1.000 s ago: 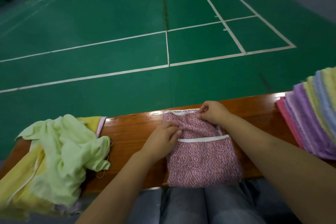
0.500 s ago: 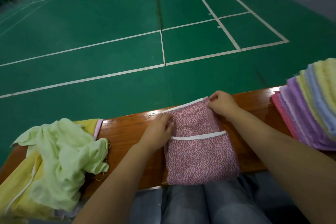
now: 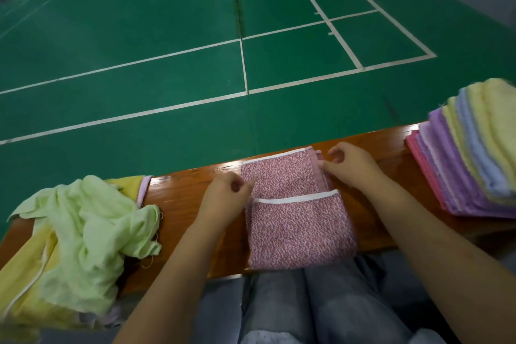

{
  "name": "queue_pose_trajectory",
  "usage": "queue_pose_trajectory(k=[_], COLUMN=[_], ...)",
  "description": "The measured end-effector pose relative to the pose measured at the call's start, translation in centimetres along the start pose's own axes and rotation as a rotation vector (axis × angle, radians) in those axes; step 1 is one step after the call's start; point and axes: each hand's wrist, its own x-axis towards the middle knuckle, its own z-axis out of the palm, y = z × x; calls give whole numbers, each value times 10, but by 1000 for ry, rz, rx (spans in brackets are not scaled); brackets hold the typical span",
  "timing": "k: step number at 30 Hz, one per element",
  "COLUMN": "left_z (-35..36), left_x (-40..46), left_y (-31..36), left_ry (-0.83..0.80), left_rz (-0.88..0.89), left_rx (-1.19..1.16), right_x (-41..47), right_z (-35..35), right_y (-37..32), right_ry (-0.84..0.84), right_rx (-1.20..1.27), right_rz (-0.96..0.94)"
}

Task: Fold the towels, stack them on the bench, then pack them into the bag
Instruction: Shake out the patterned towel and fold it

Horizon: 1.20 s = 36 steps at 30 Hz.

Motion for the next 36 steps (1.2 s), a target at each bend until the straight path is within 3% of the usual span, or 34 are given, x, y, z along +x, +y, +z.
queue_pose_trajectory(k=[2, 5, 10, 18, 23, 32, 36], left_z=[1, 15, 20, -3, -33, -134, -159], left_x=[-27, -50, -68, -90, -96, -102, -102], left_y=[2, 2, 11, 17, 32, 107, 125], left_ry=[-102, -202, -256, -252, -129, 163, 223], left_rz=[-127, -184, -331, -89, 76, 539, 624], left_rx=[-107, -169, -763, -1067, -1078, -1083, -1021], right_x=[-32, -68, -84, -112, -125, -143, -144], right_z=[-10, -3, 11, -25, -55, -143, -169], right_y=[11, 31, 37, 21, -6, -102, -124], right_ry=[-107, -257, -206, -127, -188, -20, 26], right_rx=[55, 149, 378, 567, 716, 809, 823], right_rz=[57, 109, 115, -98, -270, -653, -699])
